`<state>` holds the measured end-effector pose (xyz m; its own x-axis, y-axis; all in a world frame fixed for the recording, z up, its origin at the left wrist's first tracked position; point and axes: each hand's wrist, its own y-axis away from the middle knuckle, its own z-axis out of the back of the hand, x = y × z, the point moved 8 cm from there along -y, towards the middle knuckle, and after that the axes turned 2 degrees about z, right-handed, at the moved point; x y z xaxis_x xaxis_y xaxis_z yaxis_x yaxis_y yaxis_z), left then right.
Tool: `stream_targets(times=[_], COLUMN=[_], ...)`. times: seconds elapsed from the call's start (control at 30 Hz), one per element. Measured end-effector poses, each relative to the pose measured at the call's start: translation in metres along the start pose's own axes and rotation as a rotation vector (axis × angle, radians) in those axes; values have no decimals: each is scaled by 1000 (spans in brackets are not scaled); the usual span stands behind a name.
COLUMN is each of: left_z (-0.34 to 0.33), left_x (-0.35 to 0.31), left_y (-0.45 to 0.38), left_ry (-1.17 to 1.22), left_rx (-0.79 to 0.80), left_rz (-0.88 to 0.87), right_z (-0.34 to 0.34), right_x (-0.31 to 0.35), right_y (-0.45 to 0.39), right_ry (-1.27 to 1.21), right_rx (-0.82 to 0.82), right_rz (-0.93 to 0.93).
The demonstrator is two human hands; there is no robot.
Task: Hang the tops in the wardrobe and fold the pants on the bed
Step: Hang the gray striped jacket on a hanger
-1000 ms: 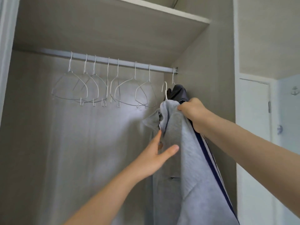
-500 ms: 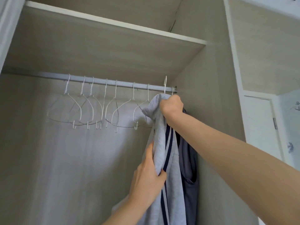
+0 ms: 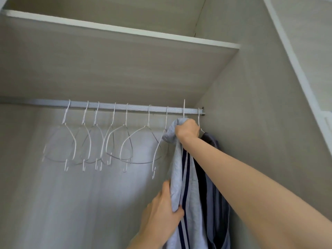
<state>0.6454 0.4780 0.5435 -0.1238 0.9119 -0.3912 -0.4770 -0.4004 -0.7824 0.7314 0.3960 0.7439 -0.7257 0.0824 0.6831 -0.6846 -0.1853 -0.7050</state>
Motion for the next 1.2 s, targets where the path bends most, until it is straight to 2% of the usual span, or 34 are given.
stream_targets(times=[0.17,0.33,0.47,0.6,0.8,1.07,1.2], left_z=[-21,-39,-36,-24,-6,27,49], left_x=[21,30,26,14,10,31,42], left_y=[1,18,38,68,112,168,206], left_ry=[23,-107,-62,-107,-118,46,155], left_rx=[80,94,105,99,29,-94,-73], left_rz=[31,60,50,4,-12,235,339], right_z=[-24,-37,-29,-22,-11,-6,-4], right_x=[-15,-36,-32,-39,-53,-57,-58], right_y=[-3,24,62,101,153,262,315], right_ry=[59,162,423,659,745,758,620], right_rx=[51,68,-52,-86,17,281,383], right_rz=[9,55,408,560,593,664,714])
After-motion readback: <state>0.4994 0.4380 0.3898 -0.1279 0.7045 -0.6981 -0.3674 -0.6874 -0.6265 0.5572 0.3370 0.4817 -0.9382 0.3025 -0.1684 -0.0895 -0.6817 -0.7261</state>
